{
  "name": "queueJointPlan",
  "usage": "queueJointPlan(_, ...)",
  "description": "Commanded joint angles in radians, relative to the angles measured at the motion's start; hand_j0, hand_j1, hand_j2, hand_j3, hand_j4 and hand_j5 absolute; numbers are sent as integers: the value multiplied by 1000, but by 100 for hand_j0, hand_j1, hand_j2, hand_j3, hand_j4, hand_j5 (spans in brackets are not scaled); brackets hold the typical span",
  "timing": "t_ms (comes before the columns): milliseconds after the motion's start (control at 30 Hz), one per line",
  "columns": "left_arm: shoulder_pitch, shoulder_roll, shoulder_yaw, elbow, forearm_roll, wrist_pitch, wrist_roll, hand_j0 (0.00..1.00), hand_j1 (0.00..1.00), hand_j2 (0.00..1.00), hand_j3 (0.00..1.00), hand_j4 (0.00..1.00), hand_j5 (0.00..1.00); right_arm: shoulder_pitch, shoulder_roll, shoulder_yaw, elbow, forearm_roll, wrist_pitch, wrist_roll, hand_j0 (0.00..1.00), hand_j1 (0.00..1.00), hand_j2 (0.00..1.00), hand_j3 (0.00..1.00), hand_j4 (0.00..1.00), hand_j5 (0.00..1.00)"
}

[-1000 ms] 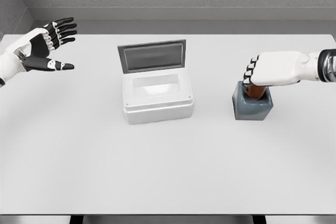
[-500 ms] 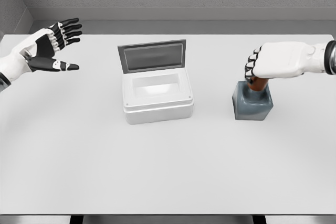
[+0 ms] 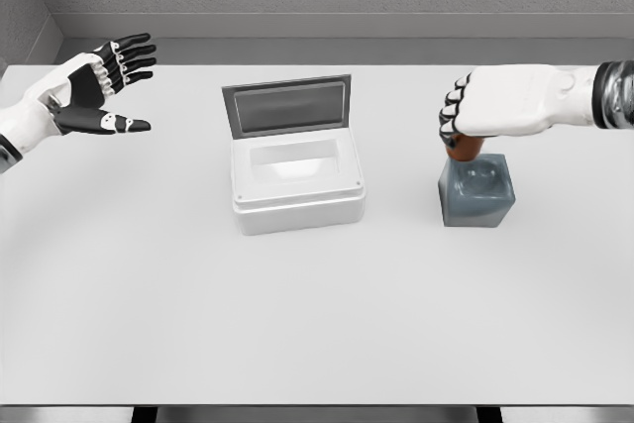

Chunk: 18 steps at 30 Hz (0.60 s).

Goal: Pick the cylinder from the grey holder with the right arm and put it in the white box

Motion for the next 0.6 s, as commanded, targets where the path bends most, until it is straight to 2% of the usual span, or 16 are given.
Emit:
queueJointPlan(0, 0, -4, -4, 0, 6, 0, 0, 100, 100, 100, 100, 100, 100, -2, 18, -1, 1, 1, 2, 0, 53, 53, 53, 53, 53, 53)
queueJointPlan(67, -9, -7, -20, 0, 6, 0, 0, 100, 100, 100, 100, 100, 100, -8, 38, 0, 2, 1, 2, 0, 53, 53, 53, 53, 53, 53)
queueJointPlan(567, -14, -23, -28, -2, 5, 0, 0, 100, 100, 100, 100, 100, 100, -32, 133, 3, 16, 4, 2, 0, 53, 53, 53, 53, 53, 53)
